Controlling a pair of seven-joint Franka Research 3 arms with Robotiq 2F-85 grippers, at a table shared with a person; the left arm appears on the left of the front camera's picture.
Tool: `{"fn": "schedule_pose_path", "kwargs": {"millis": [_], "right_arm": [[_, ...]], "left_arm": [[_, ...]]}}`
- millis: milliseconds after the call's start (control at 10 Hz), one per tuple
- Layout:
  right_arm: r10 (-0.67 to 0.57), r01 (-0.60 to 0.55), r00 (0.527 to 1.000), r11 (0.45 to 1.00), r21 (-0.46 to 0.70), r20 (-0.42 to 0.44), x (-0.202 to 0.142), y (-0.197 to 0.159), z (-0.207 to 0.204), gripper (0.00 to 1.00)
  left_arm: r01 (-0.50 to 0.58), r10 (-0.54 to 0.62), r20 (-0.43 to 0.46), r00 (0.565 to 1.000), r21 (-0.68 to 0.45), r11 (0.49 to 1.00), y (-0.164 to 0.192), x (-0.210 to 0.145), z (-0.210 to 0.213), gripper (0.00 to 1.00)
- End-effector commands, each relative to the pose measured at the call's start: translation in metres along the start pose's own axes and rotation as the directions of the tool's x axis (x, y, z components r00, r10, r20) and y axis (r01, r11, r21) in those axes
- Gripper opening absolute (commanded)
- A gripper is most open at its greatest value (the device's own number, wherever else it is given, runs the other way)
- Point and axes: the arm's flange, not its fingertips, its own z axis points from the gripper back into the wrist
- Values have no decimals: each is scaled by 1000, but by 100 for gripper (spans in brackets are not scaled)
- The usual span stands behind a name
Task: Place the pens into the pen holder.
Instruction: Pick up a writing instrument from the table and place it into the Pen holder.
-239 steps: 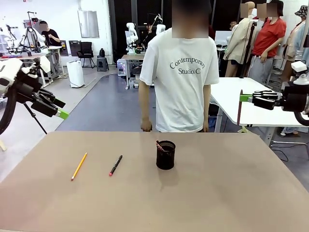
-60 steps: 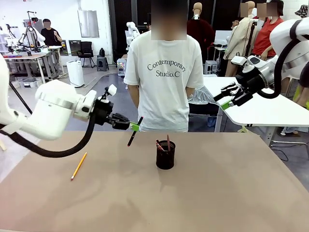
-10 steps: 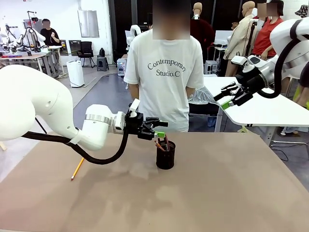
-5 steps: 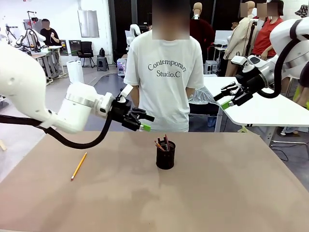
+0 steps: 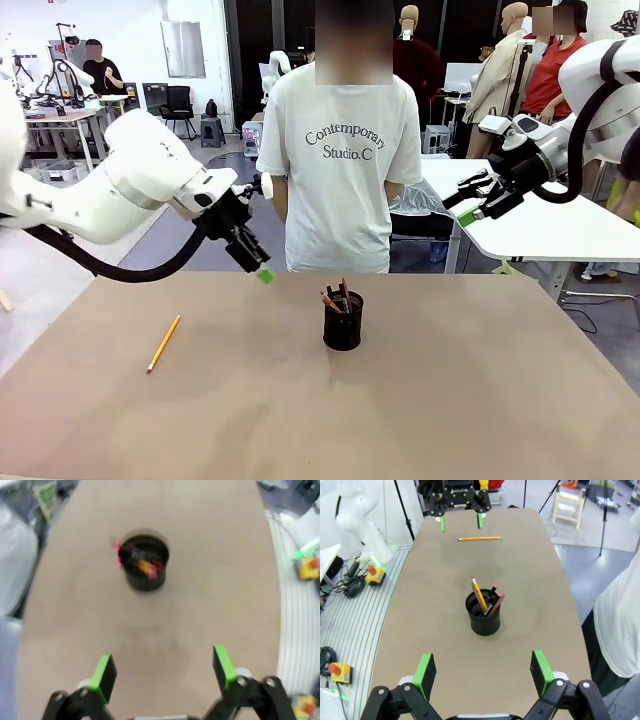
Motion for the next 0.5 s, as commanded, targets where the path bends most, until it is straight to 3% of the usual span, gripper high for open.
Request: {"fn": "schedule_pose_path", "kwargs": {"millis": [0,200,400], "right_arm": [[2,-2,1000,1000,-2,-4,3,-2,0,100],[2,-2,1000,1000,-2,-4,3,-2,0,100],[2,-2,1000,1000,-2,-4,3,-2,0,100]], "left_arm": [[-198,200,-238,951,30,980,-14,-3,8,100],[-347,394,-342,853,190,918,-8,-24,13,100],[-410,549,-335,766,402,818,-1,-46,19,100]]}}
